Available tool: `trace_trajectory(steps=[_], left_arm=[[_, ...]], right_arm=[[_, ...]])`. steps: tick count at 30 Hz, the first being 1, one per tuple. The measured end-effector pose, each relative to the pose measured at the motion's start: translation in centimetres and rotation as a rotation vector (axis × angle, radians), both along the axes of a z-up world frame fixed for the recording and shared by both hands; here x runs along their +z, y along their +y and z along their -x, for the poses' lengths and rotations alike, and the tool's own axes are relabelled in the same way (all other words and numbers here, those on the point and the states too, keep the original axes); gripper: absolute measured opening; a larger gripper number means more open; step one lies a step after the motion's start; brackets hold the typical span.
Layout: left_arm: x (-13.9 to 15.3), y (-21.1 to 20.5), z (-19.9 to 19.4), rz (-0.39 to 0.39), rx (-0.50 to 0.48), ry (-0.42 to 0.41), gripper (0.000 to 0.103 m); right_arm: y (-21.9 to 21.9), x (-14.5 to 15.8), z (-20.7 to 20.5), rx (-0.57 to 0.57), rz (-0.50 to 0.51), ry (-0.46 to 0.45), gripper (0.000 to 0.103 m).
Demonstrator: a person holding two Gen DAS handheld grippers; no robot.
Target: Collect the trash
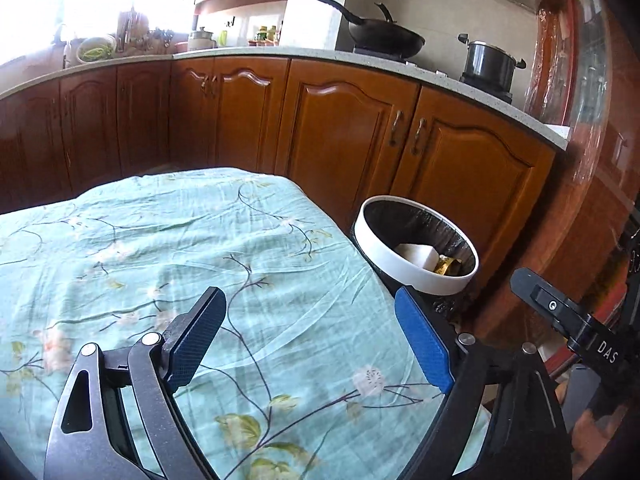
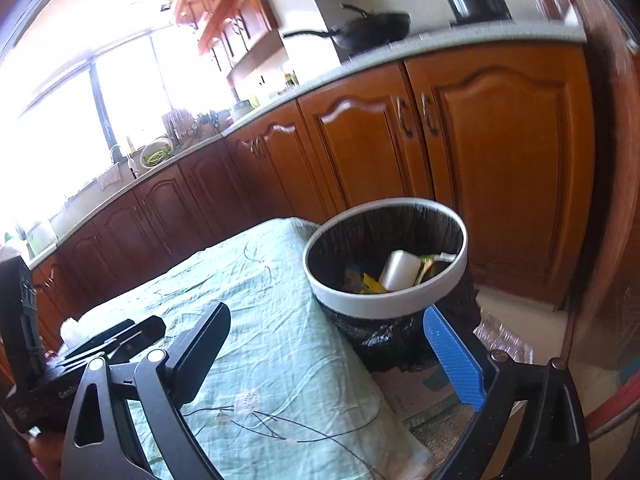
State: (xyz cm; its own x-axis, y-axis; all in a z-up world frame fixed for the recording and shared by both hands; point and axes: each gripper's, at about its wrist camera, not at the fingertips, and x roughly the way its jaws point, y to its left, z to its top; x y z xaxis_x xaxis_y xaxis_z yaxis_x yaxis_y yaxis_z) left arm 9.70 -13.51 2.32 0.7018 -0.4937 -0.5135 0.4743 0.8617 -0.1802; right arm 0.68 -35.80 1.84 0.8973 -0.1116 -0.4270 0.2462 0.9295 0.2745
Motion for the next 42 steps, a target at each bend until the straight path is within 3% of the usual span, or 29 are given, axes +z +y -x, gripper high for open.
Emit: trace_trajectory(steps=[4,8,14,20,42], left_arm=[[2.1,1.9,1.9,0.011,0.064,-0.111,0.103],[2.2,3.2,3.6,-0.008,0.139,-0.192,0.103],[0.4,3.4,5.2,-0.067,0.168,-0.236,0.103],[-1.4,2.7,6.1,-0.138,0.179,-0.242,0.103],[-1.7,2.5,7.6,-0.192,0.205,-0.266,0.103]], right_arm=[[2.5,3.2,2.7,-0.016,0.125,-0.140,0.103],[4.1,3.9,4.8,-0.072,0.199,-0.240,0.103],[4.9,0.4,4.5,-0.051,0.170,-0.159,0.103],[5.4,-1.2,4.5,-0.034,0.156,-0.111,0.103],[6.6,-1.4,5.6,-0.036,0.196,-0.108,0.103]])
